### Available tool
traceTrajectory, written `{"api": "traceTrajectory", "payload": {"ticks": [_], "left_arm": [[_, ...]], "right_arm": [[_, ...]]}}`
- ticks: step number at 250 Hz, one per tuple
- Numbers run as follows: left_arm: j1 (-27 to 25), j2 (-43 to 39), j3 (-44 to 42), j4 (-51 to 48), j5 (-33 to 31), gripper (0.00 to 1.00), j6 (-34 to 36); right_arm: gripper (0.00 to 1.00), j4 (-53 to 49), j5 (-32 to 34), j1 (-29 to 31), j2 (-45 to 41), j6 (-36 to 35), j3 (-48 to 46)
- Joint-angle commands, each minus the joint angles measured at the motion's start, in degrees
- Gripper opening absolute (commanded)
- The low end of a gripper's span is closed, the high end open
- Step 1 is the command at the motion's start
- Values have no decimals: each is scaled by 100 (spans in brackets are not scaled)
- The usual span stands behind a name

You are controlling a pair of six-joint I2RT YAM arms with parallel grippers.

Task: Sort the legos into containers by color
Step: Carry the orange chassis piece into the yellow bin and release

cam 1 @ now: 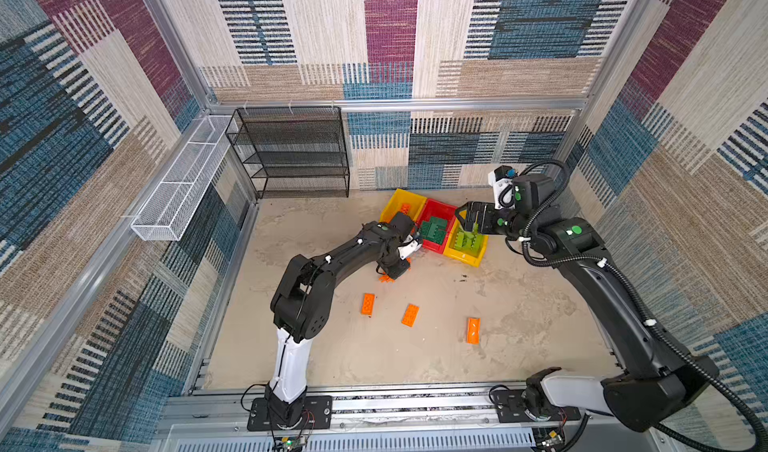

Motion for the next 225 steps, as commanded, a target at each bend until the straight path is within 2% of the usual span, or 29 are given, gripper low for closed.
{"api": "traceTrajectory", "payload": {"ticks": [1, 53, 90, 106, 117, 140, 146, 191, 225], "left_arm": [[108, 88, 531, -25, -209, 14, 109], [423, 1114, 2383, 71, -682, 14, -61], [582, 2152, 4107, -18, -659, 17, -254], [602, 2628, 4877, -136, -725, 23, -277], [620, 2870, 5190, -84, -738, 34, -291], [680, 2883, 4891, 567, -839, 79, -432], [693, 2888, 4828, 693, -864, 85, -453], [709, 2739, 4873, 663, -1169, 85, -668], [699, 1674, 3576, 866, -1263, 84, -974]], "right_arm": [[100, 204, 35, -26, 50, -67, 83], [100, 265, 84, -76, 162, -94, 194], [100, 268, 173, -115, 232, -97, 260], [100, 251, 200, -125, 251, -97, 291], [100, 239, 232, -139, 254, -92, 298], [100, 189, 288, -166, 249, -78, 310], [100, 173, 289, -173, 258, -69, 318], [100, 30, 387, -195, 254, -64, 406], [100, 24, 318, -191, 195, -62, 320]]}}
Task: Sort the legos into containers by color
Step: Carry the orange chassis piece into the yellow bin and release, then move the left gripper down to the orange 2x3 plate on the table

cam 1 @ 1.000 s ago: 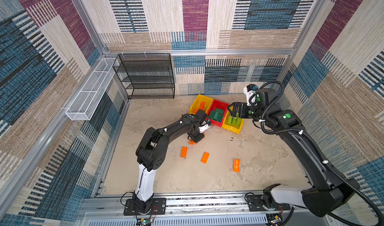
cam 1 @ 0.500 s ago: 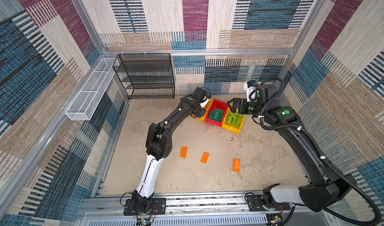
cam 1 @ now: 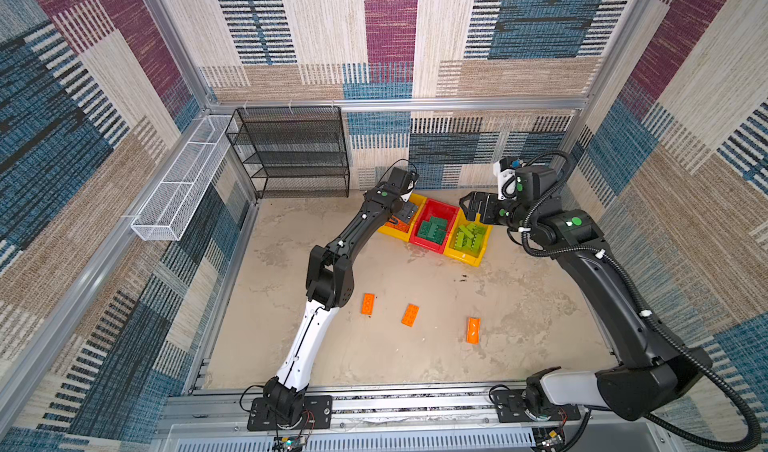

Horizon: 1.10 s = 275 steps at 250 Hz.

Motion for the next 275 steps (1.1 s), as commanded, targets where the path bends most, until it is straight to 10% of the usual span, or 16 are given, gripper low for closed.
{"api": "traceTrajectory", "payload": {"ticks": [1, 113, 196, 275], "left_arm": [[-1, -922, -897, 273, -202, 84, -409], [-1044, -5165, -7179, 354, -861, 80, -2940], [-1488, -5629, -8617, 380, -707, 79, -4307], [-1518, -4954, -8740, 790, -596, 76, -4171]], "right_arm": [[100, 4, 13, -3, -57, 1, -40], [99, 272, -839, -9, -334, -46, -706], [100, 77, -1045, -7, -816, -28, -1072], [100, -91, -848, -5, -1226, 148, -1283]]}}
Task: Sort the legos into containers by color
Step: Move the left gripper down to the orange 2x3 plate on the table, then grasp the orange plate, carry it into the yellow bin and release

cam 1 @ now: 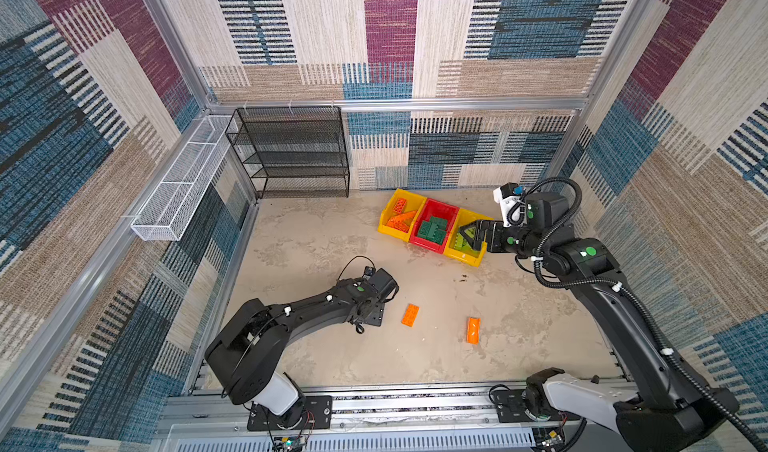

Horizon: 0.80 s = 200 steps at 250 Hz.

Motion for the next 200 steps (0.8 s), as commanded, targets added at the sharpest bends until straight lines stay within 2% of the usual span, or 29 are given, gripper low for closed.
{"api": "traceTrajectory", "payload": {"ticks": [1, 49, 70, 88, 97, 149, 200], "left_arm": [[6, 278, 134, 209, 64, 76, 59], [121, 665, 273, 386, 269, 62, 167], [235, 721, 285, 450, 427, 46, 226], [343, 758, 321, 428, 524, 27, 282], [387, 767, 364, 380, 557, 21, 335], [709, 792, 1212, -126, 520, 20, 984], [1310, 1558, 3206, -386, 617, 20, 1920]], "right_arm": [[100, 12, 98, -7, -60, 143, -3], [100, -22, 193, -3, -87, 204, 57], [100, -29, 263, -3, -72, 205, 109], [100, -28, 290, -3, -52, 200, 139], [100, -10, 288, -7, -43, 204, 148], [100, 151, 307, -4, 39, 235, 165], [100, 313, 429, -3, 165, 319, 189]]}}
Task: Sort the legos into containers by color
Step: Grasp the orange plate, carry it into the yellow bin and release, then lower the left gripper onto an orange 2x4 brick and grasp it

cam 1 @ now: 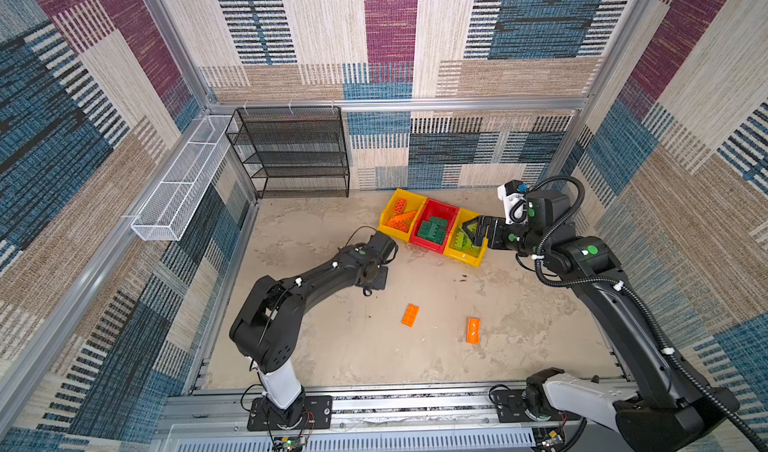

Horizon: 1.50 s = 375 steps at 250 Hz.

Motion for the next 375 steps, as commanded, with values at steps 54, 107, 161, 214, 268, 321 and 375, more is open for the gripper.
{"api": "traceTrajectory", "payload": {"ticks": [54, 107, 161, 214, 268, 321, 375], "left_arm": [[602, 2313, 3989, -641, 425, 20, 1357], [726, 4240, 6989, -1149, 892, 22, 1339], [812, 4911, 7678, -631, 1189, 73, 1190], [808, 4346, 6943, -162, 1323, 89, 1125], [605, 2845, 5048, 158, 1206, 89, 1146], [-67, 936, 2257, 334, 612, 91, 1141], [-1111, -431, 103, 181, 458, 90, 276]], "right_arm": [[100, 369, 351, -3, 276, 187, 157], [100, 435, 566, -12, 573, 279, 330], [100, 308, 902, -29, 809, 234, 624], [99, 66, 926, -99, 876, 167, 808], [100, 2, 775, -117, 609, 49, 512], [100, -102, 648, -117, 190, 96, 3], [100, -214, 279, -117, -332, 247, -616]]}}
